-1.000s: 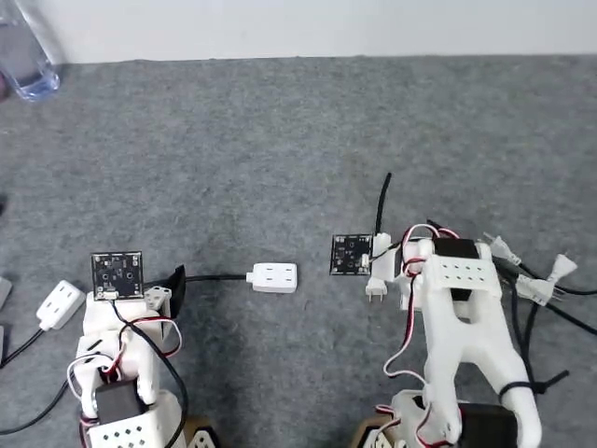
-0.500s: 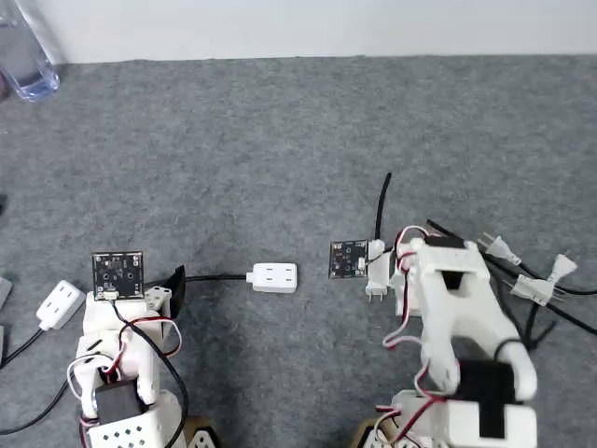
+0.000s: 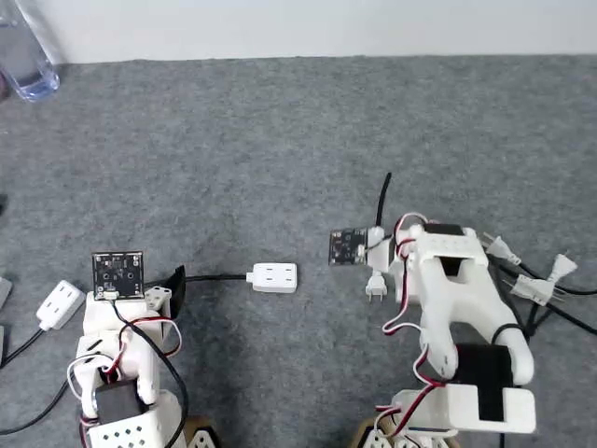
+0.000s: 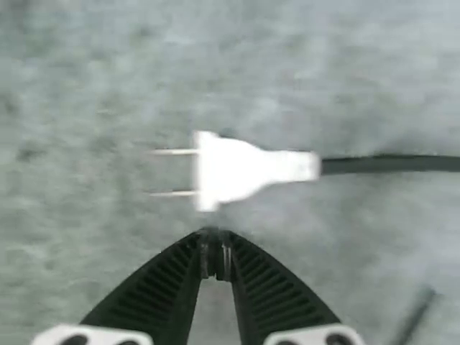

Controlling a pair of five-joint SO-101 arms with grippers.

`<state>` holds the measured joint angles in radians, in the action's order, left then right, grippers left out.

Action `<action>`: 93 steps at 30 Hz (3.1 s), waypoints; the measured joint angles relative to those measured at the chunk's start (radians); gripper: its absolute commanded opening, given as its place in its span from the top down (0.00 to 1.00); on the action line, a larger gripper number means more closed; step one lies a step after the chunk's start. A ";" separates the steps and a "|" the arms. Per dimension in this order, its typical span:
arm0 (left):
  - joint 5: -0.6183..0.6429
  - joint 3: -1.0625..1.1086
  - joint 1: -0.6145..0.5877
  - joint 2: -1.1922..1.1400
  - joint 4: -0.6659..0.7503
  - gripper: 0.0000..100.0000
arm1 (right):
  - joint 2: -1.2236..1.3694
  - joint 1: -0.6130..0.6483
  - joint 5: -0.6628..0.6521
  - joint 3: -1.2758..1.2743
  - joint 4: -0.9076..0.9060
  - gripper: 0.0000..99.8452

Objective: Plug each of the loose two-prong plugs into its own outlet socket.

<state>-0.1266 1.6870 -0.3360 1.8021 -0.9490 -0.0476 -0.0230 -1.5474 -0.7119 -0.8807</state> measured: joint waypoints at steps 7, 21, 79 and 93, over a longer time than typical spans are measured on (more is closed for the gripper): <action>0.000 0.000 0.000 0.000 0.000 0.69 | 0.009 0.008 0.000 0.038 0.000 0.99; 0.000 0.000 0.000 0.000 0.000 0.69 | 0.009 0.146 0.040 0.038 -0.055 0.99; 0.000 0.000 0.000 0.000 0.000 0.69 | -0.371 0.351 0.150 0.017 -0.397 0.98; 0.000 0.000 0.000 0.000 0.000 0.69 | -0.249 0.233 -0.006 0.015 -0.316 0.87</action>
<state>-0.1266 1.6870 -0.3360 1.8021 -0.9490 -0.2961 0.2102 -1.5535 -0.6966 -1.1968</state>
